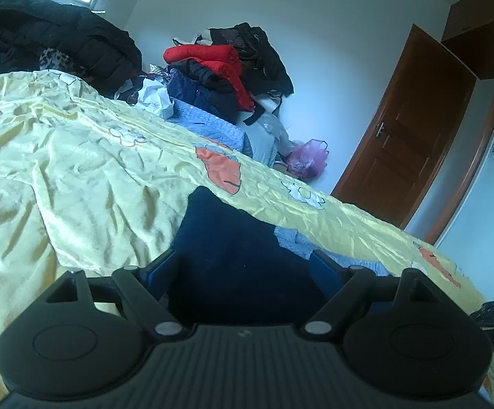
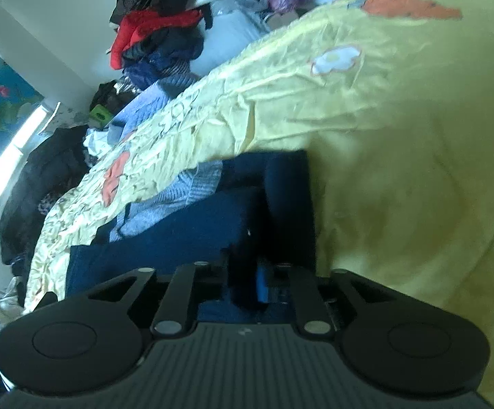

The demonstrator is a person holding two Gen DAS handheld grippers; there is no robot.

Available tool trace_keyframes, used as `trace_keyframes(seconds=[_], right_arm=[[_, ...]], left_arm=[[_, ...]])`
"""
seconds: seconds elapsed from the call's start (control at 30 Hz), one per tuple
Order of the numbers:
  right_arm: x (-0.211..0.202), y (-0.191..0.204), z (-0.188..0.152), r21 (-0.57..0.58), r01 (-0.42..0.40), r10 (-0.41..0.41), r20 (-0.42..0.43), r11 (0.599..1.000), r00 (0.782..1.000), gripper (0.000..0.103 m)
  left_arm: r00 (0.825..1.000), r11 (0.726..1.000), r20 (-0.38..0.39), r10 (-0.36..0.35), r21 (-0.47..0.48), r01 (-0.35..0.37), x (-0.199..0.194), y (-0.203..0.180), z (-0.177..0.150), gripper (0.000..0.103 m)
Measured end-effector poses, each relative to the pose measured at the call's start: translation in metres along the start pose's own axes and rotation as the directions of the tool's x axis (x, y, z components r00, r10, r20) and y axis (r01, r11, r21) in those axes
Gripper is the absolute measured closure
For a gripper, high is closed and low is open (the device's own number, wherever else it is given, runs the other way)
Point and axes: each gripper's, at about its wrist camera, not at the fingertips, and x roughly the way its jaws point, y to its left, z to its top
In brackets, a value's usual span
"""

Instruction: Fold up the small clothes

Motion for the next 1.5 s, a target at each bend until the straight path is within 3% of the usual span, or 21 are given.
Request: trace_keyframes(seconds=[0.1, 0.17, 0.27, 0.33, 0.4, 0.57, 0.7, 0.73, 0.77, 0.83, 0.93, 1.07, 1.23, 1.5], right_arm=[[-0.018, 0.020, -0.005, -0.100, 0.106, -0.091, 0.137, 0.989, 0.986, 0.075], [-0.027, 0.045, -0.016, -0.203, 0.143, -0.096, 0.223, 0.969, 0.970, 0.075], [-0.013, 0.070, -0.032, -0.289, 0.116, -0.063, 0.187, 0.950, 0.980, 0.069], [0.006, 0.080, -0.041, -0.339, 0.138, -0.092, 0.146, 0.931, 0.985, 0.068], [0.023, 0.078, -0.046, -0.353, 0.178, -0.141, 0.129, 0.918, 0.982, 0.068], [0.022, 0.053, -0.045, -0.292, 0.140, -0.097, 0.157, 0.946, 0.983, 0.081], [0.019, 0.055, -0.046, -0.308, 0.156, -0.115, 0.148, 0.939, 0.982, 0.082], [0.015, 0.059, -0.047, -0.297, 0.170, -0.129, 0.153, 0.940, 0.980, 0.079], [0.010, 0.063, -0.047, -0.287, 0.171, -0.125, 0.170, 0.943, 0.978, 0.070], [0.001, 0.071, -0.053, -0.292, 0.161, -0.101, 0.209, 0.943, 0.973, 0.066], [0.006, 0.082, -0.054, -0.321, 0.149, -0.087, 0.199, 0.935, 0.976, 0.062], [0.024, 0.076, -0.057, -0.315, 0.170, -0.128, 0.152, 0.934, 0.980, 0.061], [0.017, 0.067, -0.058, -0.300, 0.160, -0.116, 0.159, 0.941, 0.980, 0.067], [0.012, 0.071, -0.072, -0.352, 0.193, -0.131, 0.192, 0.916, 0.972, 0.060]], left_arm=[[1.000, 0.998, -0.015, -0.010, 0.067, 0.011, 0.002, -0.011, -0.002, 0.019], [0.999, 0.988, -0.024, -0.025, 0.153, 0.029, 0.002, -0.023, -0.005, 0.019], [0.999, 0.959, -0.035, -0.021, 0.282, 0.030, 0.002, -0.042, -0.011, 0.019], [0.999, 0.949, -0.040, -0.014, 0.314, 0.025, 0.003, -0.048, -0.014, 0.019], [0.999, 0.950, -0.047, -0.014, 0.310, 0.028, 0.004, -0.047, -0.013, 0.019], [0.994, 0.955, -0.104, -0.012, 0.293, 0.043, 0.012, -0.045, -0.012, 0.019], [0.994, 0.950, -0.112, -0.008, 0.309, 0.043, 0.013, -0.047, -0.013, 0.019], [0.994, 0.949, -0.113, -0.005, 0.313, 0.041, 0.013, -0.047, -0.013, 0.019], [0.993, 0.948, -0.115, -0.004, 0.317, 0.040, 0.013, -0.048, -0.013, 0.019], [0.993, 0.945, -0.118, -0.001, 0.325, 0.040, 0.014, -0.049, -0.013, 0.019], [0.993, 0.943, -0.119, -0.001, 0.330, 0.040, 0.014, -0.049, -0.014, 0.019], [0.993, 0.943, -0.119, 0.002, 0.329, 0.037, 0.014, -0.049, -0.014, 0.019], [0.991, 0.945, -0.130, 0.003, 0.324, 0.040, 0.016, -0.048, -0.012, 0.019], [0.984, 0.940, -0.176, 0.035, 0.340, 0.027, 0.025, -0.051, -0.013, 0.019]])
